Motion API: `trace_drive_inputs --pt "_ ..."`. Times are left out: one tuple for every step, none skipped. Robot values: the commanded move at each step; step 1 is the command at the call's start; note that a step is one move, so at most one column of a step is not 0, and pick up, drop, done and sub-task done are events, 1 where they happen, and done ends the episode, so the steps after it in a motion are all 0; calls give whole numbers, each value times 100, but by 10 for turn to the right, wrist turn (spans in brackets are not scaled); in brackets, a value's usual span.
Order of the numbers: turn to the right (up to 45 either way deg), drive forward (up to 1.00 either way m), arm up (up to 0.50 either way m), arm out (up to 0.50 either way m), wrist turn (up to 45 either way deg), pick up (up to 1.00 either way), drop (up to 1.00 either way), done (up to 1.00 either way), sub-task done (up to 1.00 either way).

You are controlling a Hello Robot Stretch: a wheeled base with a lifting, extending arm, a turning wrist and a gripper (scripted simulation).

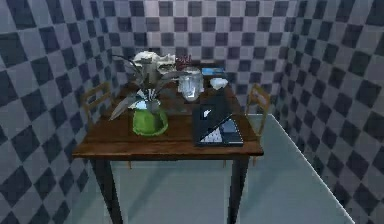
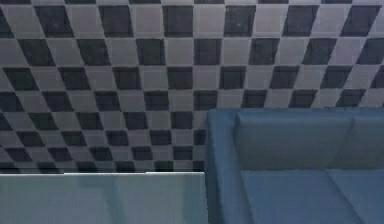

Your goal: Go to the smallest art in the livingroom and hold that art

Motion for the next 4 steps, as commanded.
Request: trace_drive_inputs --pt "0 15 0 0 0 0 0 0 0" --pt "450 0 0 0 0 0 0 0 0" --pt "360 0 0 0 0 0 0 0 0" --pt "0 25 0 0 0 0 0 0 0"
